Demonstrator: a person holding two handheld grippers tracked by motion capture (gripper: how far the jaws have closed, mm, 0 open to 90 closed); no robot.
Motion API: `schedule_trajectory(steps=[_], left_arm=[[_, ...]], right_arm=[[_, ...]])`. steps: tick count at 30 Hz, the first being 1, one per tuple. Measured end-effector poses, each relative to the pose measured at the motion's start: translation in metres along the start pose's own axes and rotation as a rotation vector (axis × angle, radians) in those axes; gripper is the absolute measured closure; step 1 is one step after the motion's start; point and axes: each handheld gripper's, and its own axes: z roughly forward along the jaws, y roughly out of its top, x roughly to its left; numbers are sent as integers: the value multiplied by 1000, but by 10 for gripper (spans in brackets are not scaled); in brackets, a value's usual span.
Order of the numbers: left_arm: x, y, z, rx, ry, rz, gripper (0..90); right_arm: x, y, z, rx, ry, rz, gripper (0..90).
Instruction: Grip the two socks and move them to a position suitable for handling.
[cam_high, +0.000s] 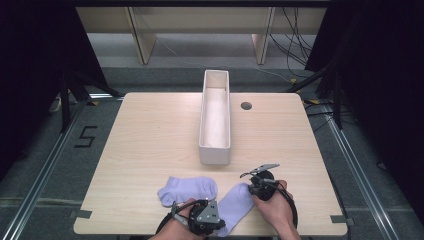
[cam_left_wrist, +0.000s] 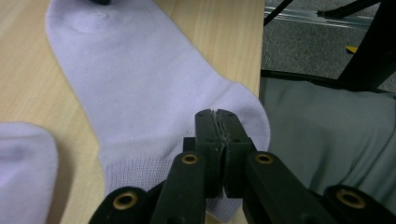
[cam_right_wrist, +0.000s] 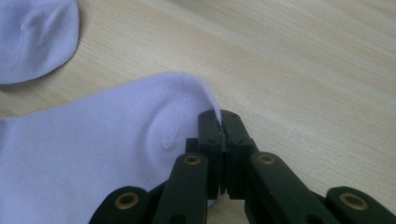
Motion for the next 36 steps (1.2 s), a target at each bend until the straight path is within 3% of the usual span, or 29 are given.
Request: schedule_trajectory(steps=[10,20,23,32,36], left_arm=[[9,3,-24,-30,23,22,875],[16,-3,-54,-49,55,38,873],[19,-7,-63,-39,71,49,872],[35,-25,-93,-5,124,50,873],[46,-40,-111,-4,150,29,873]], right_arm=[[2,2,-14,-28,16,37,891],[8,5,-37,-117,44,48,890],[15,8,-40,-127,57,53,890],[38,23,-32,-158,100,3,889],[51,32,-27,-174,112,-7,888]])
